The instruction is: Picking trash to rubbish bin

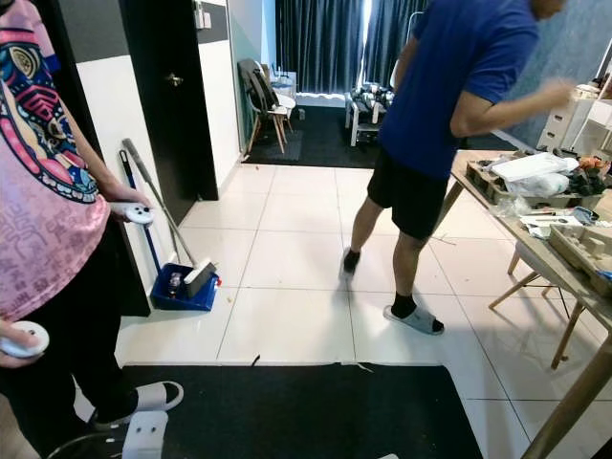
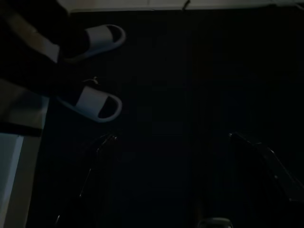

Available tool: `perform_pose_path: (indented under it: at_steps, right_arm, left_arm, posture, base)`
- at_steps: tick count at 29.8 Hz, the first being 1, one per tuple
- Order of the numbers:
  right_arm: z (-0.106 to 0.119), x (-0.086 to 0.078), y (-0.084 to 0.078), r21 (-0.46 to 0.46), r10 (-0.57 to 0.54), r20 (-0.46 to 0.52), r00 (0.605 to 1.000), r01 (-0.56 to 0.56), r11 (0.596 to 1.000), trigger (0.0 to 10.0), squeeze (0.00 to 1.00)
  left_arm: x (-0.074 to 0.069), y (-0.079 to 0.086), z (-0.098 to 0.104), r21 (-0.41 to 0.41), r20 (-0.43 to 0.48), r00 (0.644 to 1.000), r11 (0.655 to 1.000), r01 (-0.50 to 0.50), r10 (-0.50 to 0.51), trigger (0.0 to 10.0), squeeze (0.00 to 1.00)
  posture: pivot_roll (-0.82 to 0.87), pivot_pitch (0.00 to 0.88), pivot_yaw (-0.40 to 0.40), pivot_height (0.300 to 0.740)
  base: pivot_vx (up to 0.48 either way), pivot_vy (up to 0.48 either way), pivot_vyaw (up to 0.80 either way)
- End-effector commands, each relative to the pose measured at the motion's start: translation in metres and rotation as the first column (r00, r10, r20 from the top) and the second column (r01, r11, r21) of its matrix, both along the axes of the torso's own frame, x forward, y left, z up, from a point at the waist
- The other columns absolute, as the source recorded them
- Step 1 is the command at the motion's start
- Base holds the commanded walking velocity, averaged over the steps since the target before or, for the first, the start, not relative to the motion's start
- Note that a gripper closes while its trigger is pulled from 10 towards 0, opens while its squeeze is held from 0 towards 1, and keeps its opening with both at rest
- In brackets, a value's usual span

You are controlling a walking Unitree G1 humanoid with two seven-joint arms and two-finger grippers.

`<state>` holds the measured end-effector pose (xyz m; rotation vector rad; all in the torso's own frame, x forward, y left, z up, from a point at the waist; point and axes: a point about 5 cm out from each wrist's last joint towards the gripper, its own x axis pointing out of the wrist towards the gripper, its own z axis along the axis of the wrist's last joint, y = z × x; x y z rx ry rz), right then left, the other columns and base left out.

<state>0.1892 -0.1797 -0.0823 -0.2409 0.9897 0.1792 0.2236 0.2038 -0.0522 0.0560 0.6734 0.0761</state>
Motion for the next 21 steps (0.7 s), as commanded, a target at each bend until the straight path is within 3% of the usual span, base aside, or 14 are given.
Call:
perform_pose_path:
  at_steps: [1,8,13,18,21]
  right_arm:
    - [-0.001,-0.003,-0.006,-0.017,-0.034,0.006,0.999,0.034,0.999,10.0,0.0]
    - [0.006,0.006,-0.017,-0.023,-0.09,0.066,0.994,0.092,0.995,10.0,0.0]
    - [0.021,0.027,-0.022,-0.012,-0.123,0.219,0.968,0.129,0.992,10.0,0.0]
    - [0.024,0.033,-0.016,0.093,-0.119,0.206,0.971,0.102,0.99,10.0,0.0]
    - [0.023,0.034,-0.007,0.077,-0.073,0.194,0.978,0.059,0.995,10.0,0.0]
  left_arm:
    - [-0.008,0.002,-0.006,0.012,-0.048,0.998,0.999,0.036,-0.036,10.0,0.0]
    - [-0.015,-0.001,-0.01,-0.006,-0.061,0.998,0.999,0.034,-0.035,10.0,0.0]
    - [-0.013,-0.008,-0.009,-0.04,-0.032,0.999,0.999,0.006,-0.007,10.0,0.0]
    - [-0.012,-0.015,-0.009,-0.052,-0.024,1.0,0.999,0.014,-0.015,10.0,0.0]
    - [-0.012,-0.015,-0.008,-0.036,-0.018,0.999,0.999,0.04,-0.04,10.0,0.0]
  posture:
    - [0.05,0.0,-0.033,0.74]
    - [0.04,0.017,-0.04,0.74]
    - [0.03,0.028,-0.05,0.74]
    - [0.04,0.03,-0.056,0.74]
    - [0.04,0.026,-0.055,0.74]
  base:
    - [0.0,0.0,0.0]
    - [0.0,0.0,0.0]
    - [0.0,0.0,0.0]
    - [0.0,0.0,0.0]
    - [0.0,0.0,0.0]
